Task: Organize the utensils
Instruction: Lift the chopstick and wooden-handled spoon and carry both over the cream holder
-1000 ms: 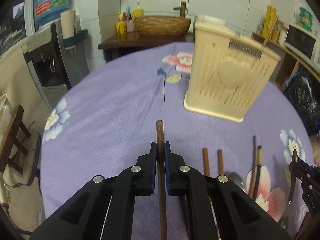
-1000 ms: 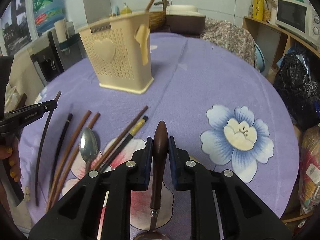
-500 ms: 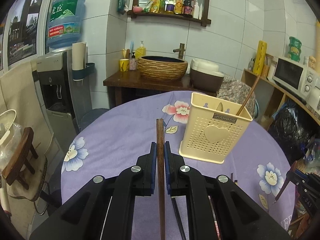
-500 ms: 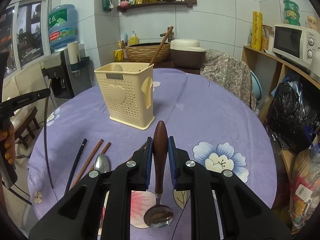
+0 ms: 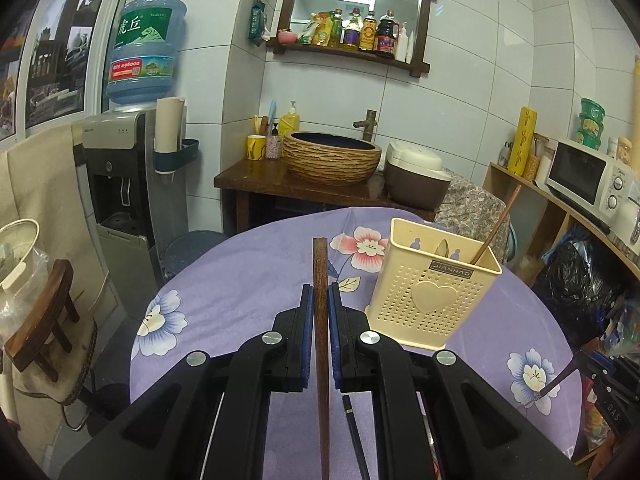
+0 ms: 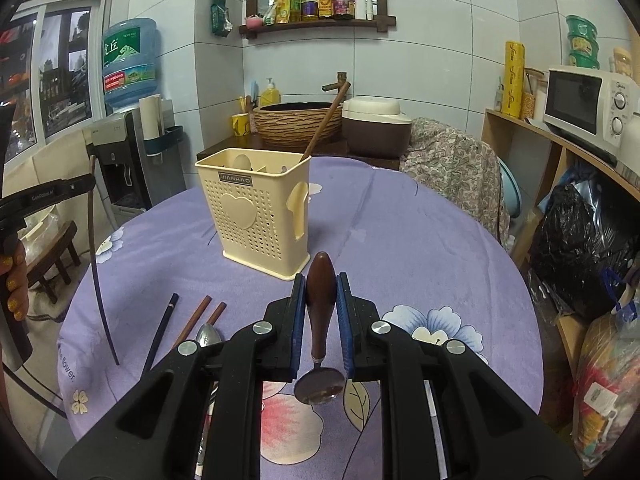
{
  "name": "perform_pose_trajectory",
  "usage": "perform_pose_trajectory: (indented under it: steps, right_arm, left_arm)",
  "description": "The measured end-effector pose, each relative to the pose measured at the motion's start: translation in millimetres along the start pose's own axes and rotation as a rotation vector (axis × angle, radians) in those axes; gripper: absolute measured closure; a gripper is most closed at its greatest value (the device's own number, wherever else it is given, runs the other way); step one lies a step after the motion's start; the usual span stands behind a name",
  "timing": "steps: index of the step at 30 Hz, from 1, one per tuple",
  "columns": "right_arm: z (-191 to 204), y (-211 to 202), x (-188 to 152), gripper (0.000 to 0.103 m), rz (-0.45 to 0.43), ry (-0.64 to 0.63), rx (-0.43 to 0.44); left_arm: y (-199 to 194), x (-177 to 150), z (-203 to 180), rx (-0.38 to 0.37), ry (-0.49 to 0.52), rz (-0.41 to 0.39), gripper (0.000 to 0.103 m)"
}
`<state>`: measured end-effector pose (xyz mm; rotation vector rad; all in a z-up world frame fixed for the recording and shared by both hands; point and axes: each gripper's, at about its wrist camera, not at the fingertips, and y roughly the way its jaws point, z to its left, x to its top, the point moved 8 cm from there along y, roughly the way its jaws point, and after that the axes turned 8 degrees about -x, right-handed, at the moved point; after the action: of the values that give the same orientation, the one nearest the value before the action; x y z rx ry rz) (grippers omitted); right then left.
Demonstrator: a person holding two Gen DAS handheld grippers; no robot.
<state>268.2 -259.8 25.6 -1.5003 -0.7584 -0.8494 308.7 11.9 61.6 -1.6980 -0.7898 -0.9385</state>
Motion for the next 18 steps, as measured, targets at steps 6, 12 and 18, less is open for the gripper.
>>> perform_pose_trajectory:
  steps: [6,12,18]
  right_arm:
    - [1.2,-1.9,3.1,0.087,-0.008,-0.009,0.002]
    - [2.5,-3.8,12.5,0.087,-0.015,0.000,0.032]
    - [12.7,-8.7,47.3,0.087,-0.050,0.012,0.110]
  left_arm:
    - [0.3,3.0,1.9,-0.013,-0.011,-0.001,0.095]
    - [-3.9,10.4,0.8,-0.020,0.000,-0.017,0.095]
    - [-6.6,39.9,-12.4,-0.079,0.003,-0.044,0.095]
